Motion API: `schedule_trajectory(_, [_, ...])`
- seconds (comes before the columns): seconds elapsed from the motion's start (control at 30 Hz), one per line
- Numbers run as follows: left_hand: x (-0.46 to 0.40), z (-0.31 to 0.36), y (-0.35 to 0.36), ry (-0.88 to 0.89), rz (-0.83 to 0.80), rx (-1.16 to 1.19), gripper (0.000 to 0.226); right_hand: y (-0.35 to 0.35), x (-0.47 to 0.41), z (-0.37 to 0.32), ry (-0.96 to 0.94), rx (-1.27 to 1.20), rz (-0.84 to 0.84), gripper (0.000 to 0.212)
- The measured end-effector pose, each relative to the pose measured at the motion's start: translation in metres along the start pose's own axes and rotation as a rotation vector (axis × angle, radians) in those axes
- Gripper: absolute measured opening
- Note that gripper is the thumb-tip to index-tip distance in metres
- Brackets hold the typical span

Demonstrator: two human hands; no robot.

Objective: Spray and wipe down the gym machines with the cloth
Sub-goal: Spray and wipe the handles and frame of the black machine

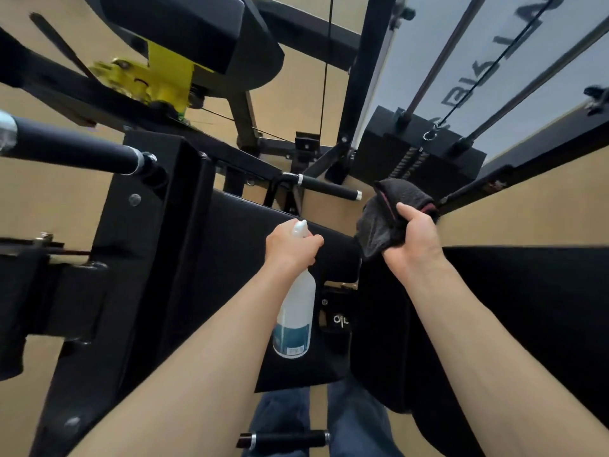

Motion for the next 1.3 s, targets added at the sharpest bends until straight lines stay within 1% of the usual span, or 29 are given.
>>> schedule_trajectory(0.1, [-0.03,0.004,0.005,-0.049,0.014,0.012,0.012,0.002,-0.029,-0.011,0.005,0.009,0.021,0.032])
schedule_trajectory(0.27, [-0.073,0.013,0.009,-0.078,0.046,0.013,0.011,-0.004,-0.068,-0.021,0.035,0.038,0.061,0.031])
schedule_trajectory(0.37, [-0.096,0.012,0.013,-0.134,0.05,0.032,0.011,-0.009,-0.091,-0.021,0.054,0.036,0.1,0.033])
schedule_trajectory(0.47, [-0.114,0.011,0.018,-0.159,0.032,0.011,0.017,-0.014,-0.111,-0.022,0.067,0.041,0.135,0.037])
schedule_trajectory(0.53, [-0.123,0.01,0.021,-0.159,0.007,-0.033,0.013,-0.014,-0.121,-0.025,0.059,0.045,0.135,0.038])
schedule_trajectory(0.67, [-0.137,0.002,0.028,-0.177,-0.023,-0.026,0.015,-0.011,-0.139,-0.033,0.033,0.075,0.127,0.034])
schedule_trajectory(0.83, [-0.151,-0.001,0.044,-0.19,-0.06,-0.008,0.017,0.007,-0.158,-0.04,-0.042,0.209,0.117,0.038])
schedule_trajectory(0.87, [-0.154,0.0,0.043,-0.178,-0.065,-0.01,0.016,0.014,-0.161,-0.041,-0.072,0.278,0.103,0.038])
schedule_trajectory(0.93, [-0.158,0.002,0.035,-0.14,-0.058,-0.033,0.015,0.034,-0.168,-0.042,-0.148,0.54,0.052,0.039])
schedule_trajectory(1.0, [-0.164,0.0,0.019,-0.109,-0.007,-0.053,0.014,0.061,-0.173,-0.039,-0.237,0.852,-0.053,0.045])
schedule_trajectory(1.03, [-0.168,-0.003,0.01,-0.106,0.02,-0.054,0.014,0.074,-0.176,-0.033,-0.27,0.969,-0.119,0.048])
schedule_trajectory(1.1, [-0.178,-0.015,-0.006,-0.133,0.04,-0.03,0.013,0.094,-0.187,-0.013,-0.27,1.142,-0.223,0.053])
schedule_trajectory(1.17, [-0.189,-0.03,-0.017,-0.184,0.018,0.045,0.01,0.111,-0.2,0.012,-0.261,1.332,-0.298,0.055])
schedule_trajectory(1.23, [-0.197,-0.046,-0.028,-0.219,0.01,0.117,0.009,0.126,-0.208,0.047,-0.261,1.606,-0.403,0.059])
schedule_trajectory(1.3, [-0.202,-0.057,-0.037,-0.232,0.015,0.131,0.011,0.133,-0.212,0.077,-0.229,1.891,-0.492,0.075])
Point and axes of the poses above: each hand's wrist, its own x-axis away from the middle knuckle, its own y-axis out of the palm, z = x × y, the point moved 9 cm from there along -x, towards the middle knuckle, and after that the axes turned 8 degrees about -z, right-handed, at the moved point
